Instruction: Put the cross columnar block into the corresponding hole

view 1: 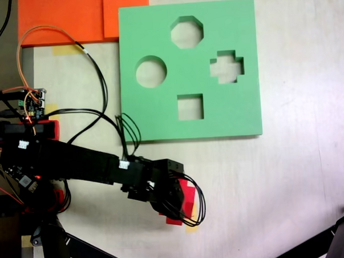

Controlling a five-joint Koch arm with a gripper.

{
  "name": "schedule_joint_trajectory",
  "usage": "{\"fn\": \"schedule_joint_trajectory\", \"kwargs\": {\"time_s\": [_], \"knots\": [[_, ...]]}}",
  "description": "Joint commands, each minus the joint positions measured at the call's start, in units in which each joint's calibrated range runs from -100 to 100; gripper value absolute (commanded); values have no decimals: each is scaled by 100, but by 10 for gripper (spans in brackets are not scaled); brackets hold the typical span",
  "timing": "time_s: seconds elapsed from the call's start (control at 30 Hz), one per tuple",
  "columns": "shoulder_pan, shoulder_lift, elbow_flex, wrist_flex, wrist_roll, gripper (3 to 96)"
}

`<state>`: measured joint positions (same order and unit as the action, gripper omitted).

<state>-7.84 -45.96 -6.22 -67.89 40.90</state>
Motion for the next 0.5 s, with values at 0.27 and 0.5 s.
{"fn": "schedule_joint_trajectory", "kwargs": {"time_s": [0.27,0.5], "knots": [[259,-180,1460,-4,400,393],[591,1,2447,-4,611,395]]}}
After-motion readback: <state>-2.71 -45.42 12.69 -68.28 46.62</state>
